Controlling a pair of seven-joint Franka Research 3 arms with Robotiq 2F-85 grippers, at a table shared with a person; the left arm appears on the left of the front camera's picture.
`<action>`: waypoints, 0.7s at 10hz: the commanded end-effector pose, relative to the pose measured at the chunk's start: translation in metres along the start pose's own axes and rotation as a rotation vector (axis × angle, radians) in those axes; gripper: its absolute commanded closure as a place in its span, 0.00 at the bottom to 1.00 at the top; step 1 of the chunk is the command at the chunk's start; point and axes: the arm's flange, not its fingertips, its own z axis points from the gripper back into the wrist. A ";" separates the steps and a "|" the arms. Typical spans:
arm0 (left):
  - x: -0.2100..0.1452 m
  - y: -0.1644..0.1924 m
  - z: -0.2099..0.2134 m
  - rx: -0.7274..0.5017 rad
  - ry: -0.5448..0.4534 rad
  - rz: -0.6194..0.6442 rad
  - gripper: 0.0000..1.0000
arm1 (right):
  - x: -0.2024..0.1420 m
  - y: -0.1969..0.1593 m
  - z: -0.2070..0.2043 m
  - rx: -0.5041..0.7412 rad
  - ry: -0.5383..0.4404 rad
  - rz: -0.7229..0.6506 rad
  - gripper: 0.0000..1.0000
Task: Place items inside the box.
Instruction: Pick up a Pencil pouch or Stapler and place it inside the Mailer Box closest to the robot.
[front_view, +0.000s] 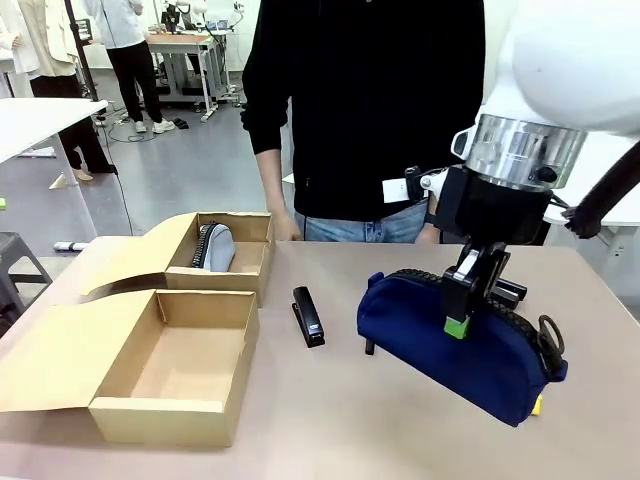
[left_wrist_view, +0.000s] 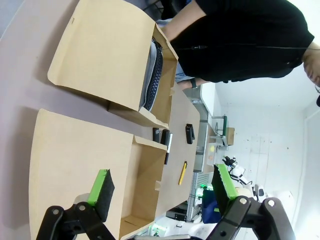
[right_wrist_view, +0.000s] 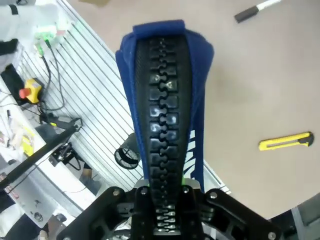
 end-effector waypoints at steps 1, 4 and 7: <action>-0.001 0.001 0.001 -0.016 0.001 -0.021 0.00 | 0.038 0.030 0.009 0.078 -0.092 -0.147 0.93; -0.001 0.001 0.001 -0.016 0.001 -0.021 0.00 | 0.133 0.116 0.002 0.077 -0.036 -0.184 0.93; -0.001 0.001 0.001 -0.016 0.001 -0.021 0.00 | 0.101 0.083 0.025 0.087 -0.130 -0.338 0.93</action>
